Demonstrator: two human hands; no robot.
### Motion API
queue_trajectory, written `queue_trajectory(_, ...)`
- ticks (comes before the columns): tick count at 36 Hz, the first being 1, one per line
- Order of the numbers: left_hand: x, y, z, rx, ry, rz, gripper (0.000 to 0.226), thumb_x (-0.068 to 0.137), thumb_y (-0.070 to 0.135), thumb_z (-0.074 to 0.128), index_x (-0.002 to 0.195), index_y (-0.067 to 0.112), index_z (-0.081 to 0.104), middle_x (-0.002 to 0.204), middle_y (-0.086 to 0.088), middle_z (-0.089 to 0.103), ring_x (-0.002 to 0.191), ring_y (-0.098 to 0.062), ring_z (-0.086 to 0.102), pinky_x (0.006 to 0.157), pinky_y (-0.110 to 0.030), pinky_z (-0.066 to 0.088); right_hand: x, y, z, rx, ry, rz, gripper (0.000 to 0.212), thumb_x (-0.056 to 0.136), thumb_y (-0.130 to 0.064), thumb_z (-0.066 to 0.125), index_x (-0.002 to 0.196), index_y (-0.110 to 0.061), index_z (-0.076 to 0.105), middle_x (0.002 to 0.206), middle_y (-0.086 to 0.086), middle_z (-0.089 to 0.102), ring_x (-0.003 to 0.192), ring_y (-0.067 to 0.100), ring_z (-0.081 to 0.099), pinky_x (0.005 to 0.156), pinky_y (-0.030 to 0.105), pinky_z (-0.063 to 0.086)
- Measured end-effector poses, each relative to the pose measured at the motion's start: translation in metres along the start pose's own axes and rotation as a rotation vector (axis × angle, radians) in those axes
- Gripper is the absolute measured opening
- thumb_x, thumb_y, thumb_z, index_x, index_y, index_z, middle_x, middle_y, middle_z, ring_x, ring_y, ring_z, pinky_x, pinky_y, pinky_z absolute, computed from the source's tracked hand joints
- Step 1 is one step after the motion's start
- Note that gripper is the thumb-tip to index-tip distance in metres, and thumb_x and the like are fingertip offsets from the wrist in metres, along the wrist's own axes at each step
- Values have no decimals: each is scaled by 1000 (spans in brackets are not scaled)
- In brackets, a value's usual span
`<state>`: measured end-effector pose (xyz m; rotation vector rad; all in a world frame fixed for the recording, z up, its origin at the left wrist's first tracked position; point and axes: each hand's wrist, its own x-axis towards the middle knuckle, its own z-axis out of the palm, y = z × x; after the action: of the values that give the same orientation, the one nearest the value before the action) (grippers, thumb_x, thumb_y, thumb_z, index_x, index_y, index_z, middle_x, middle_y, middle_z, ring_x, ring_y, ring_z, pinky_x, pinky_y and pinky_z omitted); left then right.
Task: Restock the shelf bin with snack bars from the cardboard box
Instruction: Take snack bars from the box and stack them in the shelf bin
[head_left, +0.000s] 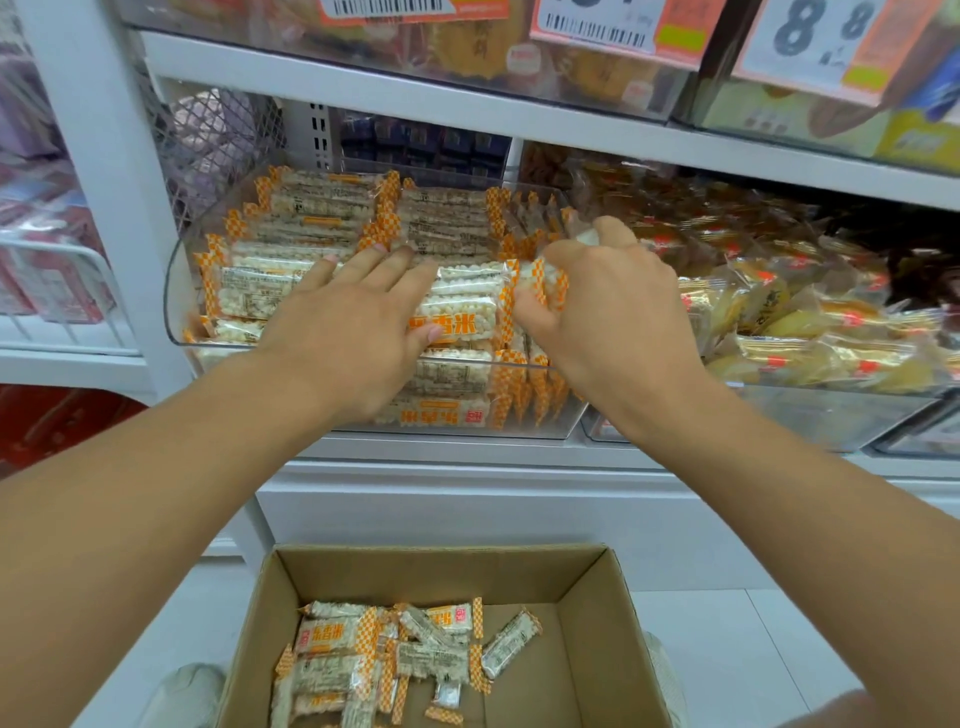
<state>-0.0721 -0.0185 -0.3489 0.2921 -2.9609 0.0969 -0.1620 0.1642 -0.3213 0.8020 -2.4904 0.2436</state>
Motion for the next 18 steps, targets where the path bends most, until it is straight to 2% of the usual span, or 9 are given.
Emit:
queue_trajectory(4, 0, 0, 1, 0, 5, 9, 64, 103, 51, 18, 160, 26, 4, 168, 1, 9, 155, -21, 5, 125, -46, 9, -3, 4, 7, -26, -55, -13, 48, 96, -54, 50, 122, -16, 63, 121, 15, 54, 101, 39, 59, 82, 41, 48)
queue_trajectory(8, 1, -1, 2, -8, 16, 10, 63, 103, 51, 19, 160, 26, 6, 168, 1, 11, 155, -22, 6, 125, -47, 10, -4, 5, 16, -240, -4, -82, 55, 99, -60, 35, 116, -17, 64, 123, 11, 58, 104, 39, 55, 82, 45, 38)
queue_trajectory(10, 1, -1, 2, -21, 22, 12, 62, 104, 50, 20, 160, 26, 7, 168, 0, 12, 154, -22, 7, 124, -47, 11, -3, 4, 21, -292, 12, -121, 55, 100, -58, 31, 109, -16, 64, 115, 9, 64, 106, 36, 50, 80, 45, 32)
queue_trajectory(12, 1, -2, 1, -32, 24, 12, 62, 104, 49, 21, 160, 27, 7, 168, 0, 13, 154, -22, 7, 125, -47, 10, -1, 4, 24, -273, 24, -166, 54, 101, -56, 31, 101, -13, 64, 101, 11, 68, 101, 34, 48, 79, 45, 34)
queue_trajectory(16, 0, -3, 2, -38, 22, 13, 62, 104, 50, 20, 160, 28, 5, 168, 1, 12, 155, -22, 6, 125, -46, 10, 2, 8, 21, -235, -67, -195, 60, 102, -57, 25, 107, -10, 62, 103, 16, 64, 95, 34, 47, 88, 44, 36)
queue_trajectory(18, 0, -3, 3, -35, 28, 16, 62, 104, 51, 21, 160, 28, 5, 168, 1, 12, 155, -22, 6, 125, -46, 9, 5, 11, 14, -209, -147, -200, 66, 97, -65, 24, 101, -12, 63, 100, 12, 63, 97, 34, 47, 92, 45, 38)
